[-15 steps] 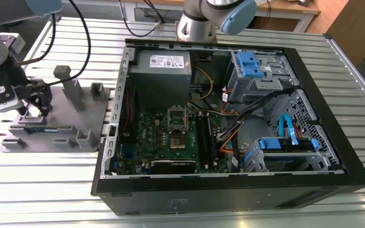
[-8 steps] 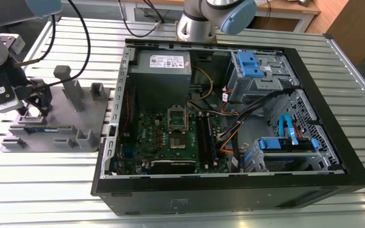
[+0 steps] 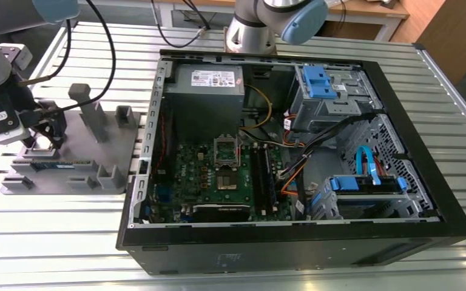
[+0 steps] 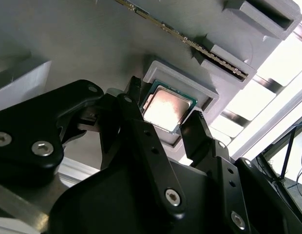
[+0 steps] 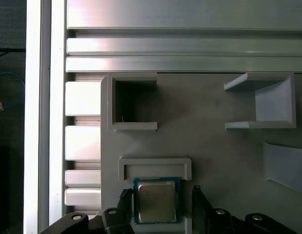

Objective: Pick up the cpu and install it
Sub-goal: 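Pick up the cpu and move it towards the insertion slot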

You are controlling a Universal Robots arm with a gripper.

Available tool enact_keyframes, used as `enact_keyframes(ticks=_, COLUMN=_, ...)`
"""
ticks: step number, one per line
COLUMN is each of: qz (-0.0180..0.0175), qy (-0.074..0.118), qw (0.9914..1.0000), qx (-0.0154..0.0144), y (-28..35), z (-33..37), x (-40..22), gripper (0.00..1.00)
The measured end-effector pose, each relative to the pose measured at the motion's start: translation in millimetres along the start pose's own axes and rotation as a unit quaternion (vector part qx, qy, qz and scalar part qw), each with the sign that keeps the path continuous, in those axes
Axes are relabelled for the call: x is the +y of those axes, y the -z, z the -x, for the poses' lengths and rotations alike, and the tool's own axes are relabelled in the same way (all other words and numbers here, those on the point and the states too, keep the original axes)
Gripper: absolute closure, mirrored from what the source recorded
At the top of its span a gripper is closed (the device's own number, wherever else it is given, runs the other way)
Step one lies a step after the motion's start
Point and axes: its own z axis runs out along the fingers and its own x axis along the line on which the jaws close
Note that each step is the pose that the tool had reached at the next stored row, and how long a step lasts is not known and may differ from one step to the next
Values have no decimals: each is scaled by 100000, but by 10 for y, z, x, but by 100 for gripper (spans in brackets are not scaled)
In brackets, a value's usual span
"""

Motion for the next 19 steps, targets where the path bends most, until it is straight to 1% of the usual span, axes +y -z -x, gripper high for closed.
enact_keyframes(ticks=8, qz=7, qy=-1, qw=100000, qx=0, y=-2, z=-1, x=20, gripper=40)
enact_keyframes(ticks=14, qz=9, qy=3, qw=100000, qx=-31, y=-3, z=-31, x=24, gripper=40)
enact_keyframes(ticks=19, qz=3, qy=1, qw=100000, qx=-26, y=-17, z=-38, x=24, gripper=40)
